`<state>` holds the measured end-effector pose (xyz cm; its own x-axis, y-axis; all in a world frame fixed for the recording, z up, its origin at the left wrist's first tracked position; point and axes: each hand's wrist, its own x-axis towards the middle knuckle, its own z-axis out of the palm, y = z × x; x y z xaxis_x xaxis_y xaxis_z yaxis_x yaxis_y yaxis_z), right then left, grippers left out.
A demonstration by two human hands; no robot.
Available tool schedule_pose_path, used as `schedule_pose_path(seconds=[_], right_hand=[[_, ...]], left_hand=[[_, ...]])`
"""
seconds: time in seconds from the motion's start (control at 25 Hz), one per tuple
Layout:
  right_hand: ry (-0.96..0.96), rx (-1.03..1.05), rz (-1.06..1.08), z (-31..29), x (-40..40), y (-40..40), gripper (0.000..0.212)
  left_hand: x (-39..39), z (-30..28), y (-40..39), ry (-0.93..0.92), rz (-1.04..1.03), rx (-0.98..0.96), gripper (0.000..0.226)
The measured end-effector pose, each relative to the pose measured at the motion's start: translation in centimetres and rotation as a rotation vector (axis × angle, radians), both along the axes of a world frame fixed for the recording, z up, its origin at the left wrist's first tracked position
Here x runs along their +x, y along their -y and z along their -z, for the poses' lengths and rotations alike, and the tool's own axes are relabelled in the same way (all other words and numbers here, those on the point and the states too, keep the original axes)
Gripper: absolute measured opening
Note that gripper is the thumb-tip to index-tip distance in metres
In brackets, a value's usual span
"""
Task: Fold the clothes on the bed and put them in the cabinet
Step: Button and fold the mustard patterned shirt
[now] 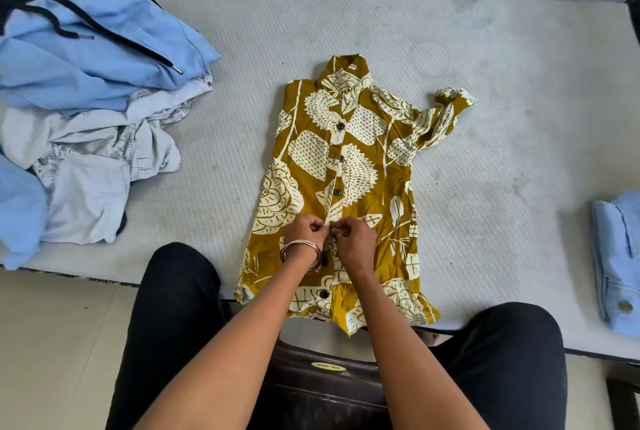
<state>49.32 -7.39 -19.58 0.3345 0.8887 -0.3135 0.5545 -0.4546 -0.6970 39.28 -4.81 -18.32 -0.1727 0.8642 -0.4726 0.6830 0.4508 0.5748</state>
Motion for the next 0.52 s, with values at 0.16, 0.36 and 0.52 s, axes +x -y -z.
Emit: schedule_pose_path(seconds=[0.16,0.36,0.52], right_hand=[[-0.244,-0.053,0.205,-0.9,-0.1,0.1,0.008],[-0.426,-0.074,0.34,-1.5,0.5,0.0,0.014],[-0.464,-0.118,0.34,-1.3,1.0,-0.1,0.015]], left_hand=[[0.0,-0.7,0.8,0.082,-0.048,0.044,0.018],[0.3,-1.7,1.3,0.143,-0.023,0.104,0.017],[0.2,-1.7,1.3,0.228,-0.056,0.098,0.009]])
